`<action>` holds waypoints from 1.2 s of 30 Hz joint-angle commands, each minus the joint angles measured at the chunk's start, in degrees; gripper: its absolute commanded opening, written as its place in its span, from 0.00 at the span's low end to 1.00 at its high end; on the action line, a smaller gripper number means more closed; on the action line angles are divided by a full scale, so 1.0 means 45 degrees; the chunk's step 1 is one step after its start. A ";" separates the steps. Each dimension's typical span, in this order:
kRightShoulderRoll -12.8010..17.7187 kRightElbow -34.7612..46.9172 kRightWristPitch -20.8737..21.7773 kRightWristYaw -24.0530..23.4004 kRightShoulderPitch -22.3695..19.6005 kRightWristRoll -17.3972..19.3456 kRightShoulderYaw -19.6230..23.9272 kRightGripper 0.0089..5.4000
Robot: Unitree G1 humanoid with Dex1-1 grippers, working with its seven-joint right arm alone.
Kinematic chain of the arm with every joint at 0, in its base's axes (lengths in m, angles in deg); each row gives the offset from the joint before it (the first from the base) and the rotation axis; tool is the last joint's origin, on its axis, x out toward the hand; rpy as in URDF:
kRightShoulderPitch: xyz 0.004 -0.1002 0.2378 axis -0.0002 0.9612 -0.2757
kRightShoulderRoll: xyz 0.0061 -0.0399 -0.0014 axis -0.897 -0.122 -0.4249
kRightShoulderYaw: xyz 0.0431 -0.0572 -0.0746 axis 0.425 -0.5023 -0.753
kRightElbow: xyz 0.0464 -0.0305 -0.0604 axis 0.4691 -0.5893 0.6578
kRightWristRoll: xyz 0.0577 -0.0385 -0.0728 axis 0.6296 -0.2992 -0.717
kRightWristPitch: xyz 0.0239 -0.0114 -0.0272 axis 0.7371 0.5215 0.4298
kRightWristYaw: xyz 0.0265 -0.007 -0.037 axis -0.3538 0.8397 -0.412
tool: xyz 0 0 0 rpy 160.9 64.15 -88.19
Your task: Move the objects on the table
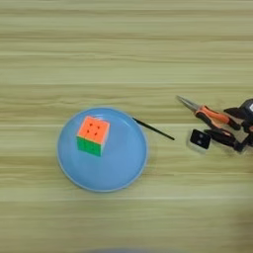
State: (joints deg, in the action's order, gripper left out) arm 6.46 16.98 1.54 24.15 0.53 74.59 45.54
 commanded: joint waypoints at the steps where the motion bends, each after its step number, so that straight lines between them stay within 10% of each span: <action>1: 0.0594 0.0349 0.0277 -0.0524 -0.1063 0.0003 0.0132 1.00; 18: 0.0441 -0.0172 0.0043 -0.0636 -0.1031 -0.0483 -0.0297 1.00; 36: 0.0404 -0.0570 0.0032 -0.0720 -0.1067 -0.0595 -0.0531 0.66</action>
State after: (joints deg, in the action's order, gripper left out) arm 6.12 12.99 1.68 23.05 -1.69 72.64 43.33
